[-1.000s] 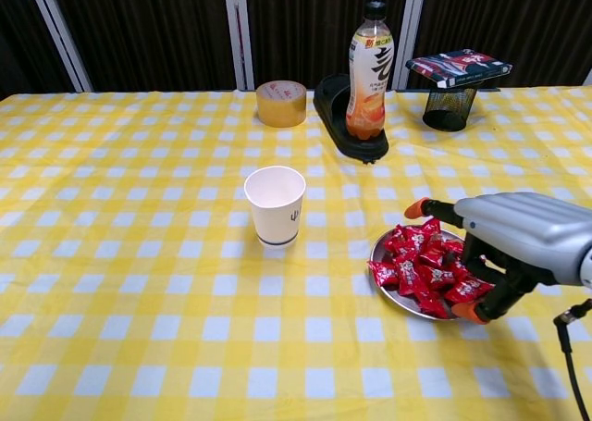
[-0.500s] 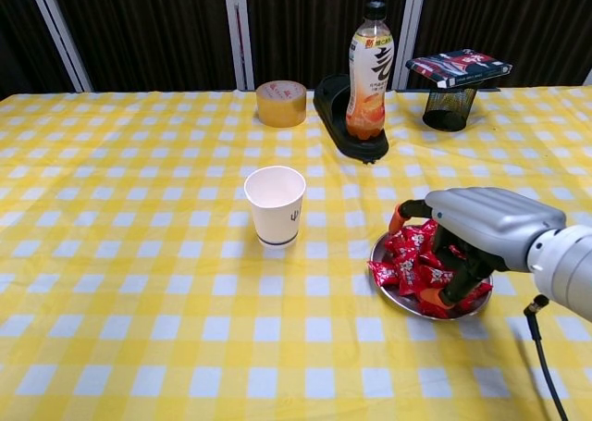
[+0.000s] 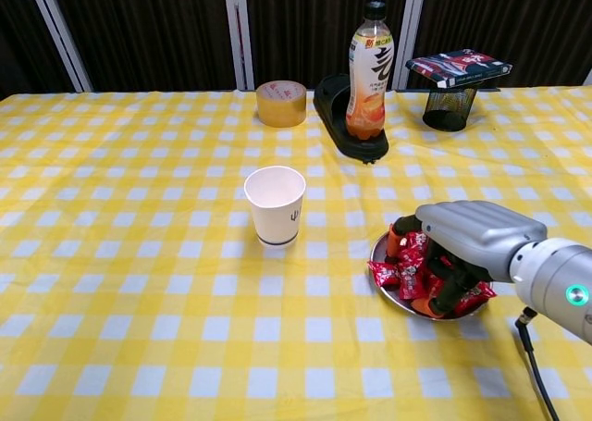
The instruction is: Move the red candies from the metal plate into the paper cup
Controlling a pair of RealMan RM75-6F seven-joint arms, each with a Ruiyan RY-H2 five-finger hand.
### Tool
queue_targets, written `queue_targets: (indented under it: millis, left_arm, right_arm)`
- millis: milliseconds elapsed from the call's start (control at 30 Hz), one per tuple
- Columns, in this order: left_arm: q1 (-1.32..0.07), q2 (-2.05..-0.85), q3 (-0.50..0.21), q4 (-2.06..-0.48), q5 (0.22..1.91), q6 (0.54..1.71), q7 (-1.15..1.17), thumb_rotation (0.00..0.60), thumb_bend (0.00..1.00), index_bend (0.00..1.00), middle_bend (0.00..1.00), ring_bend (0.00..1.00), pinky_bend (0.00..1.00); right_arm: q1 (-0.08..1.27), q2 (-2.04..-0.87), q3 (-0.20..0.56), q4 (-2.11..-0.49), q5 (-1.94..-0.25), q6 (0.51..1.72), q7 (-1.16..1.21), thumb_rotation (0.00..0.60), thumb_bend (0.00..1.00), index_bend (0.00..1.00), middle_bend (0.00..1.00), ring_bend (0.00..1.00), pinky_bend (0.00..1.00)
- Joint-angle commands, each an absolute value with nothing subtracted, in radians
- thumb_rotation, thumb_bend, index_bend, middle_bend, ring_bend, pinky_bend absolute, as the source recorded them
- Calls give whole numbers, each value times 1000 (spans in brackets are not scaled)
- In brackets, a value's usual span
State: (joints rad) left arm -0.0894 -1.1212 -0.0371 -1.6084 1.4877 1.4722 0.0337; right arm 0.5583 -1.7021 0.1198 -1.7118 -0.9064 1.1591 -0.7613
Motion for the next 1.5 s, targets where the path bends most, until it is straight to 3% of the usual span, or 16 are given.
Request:
queue_targets:
  millis: [33,233,400,933,1233,1500]
  left_arm:
    - [-90,-1121,-37,-1609,1487,1471,33,600,46,0,0,0,0]
    - [-90,-1120,-37,-1610,1486,1470,32,600,46,0,0,0,0]
    - [-90,-1119,-37,-1613,1483,1468,31,600,46,0,0,0,0]
    - [-90,-1116,-37,-1618,1478,1464,26,600,47,0,0,0,0]
    - [-93,-1112,-39,-1625,1467,1453,22,600,46,0,0,0,0]
    - [-94,-1109,-45,-1626,1453,1451,41,600,46,0,0,0,0]
  right_arm:
    - [561,-1705,117,-1707,-904,1159,-758,600,393,414,886,915,952]
    - [565,-1708,112,-1700,-899,1158,-748,600,505,538,886,915,952]
    - [567,-1706,108,-1709,-907,1161,-737,600,540,580,886,915,952]
    - [587,-1636,153,-1831,-947,1209,-734,600,544,594,886,915,952]
    - [636,-1605,230,-1911,-922,1213,-750,600,545,594,886,915,953]
    - [736,-1673,314,-1860,-829,1172,-771,600,545,594,886,915,952]
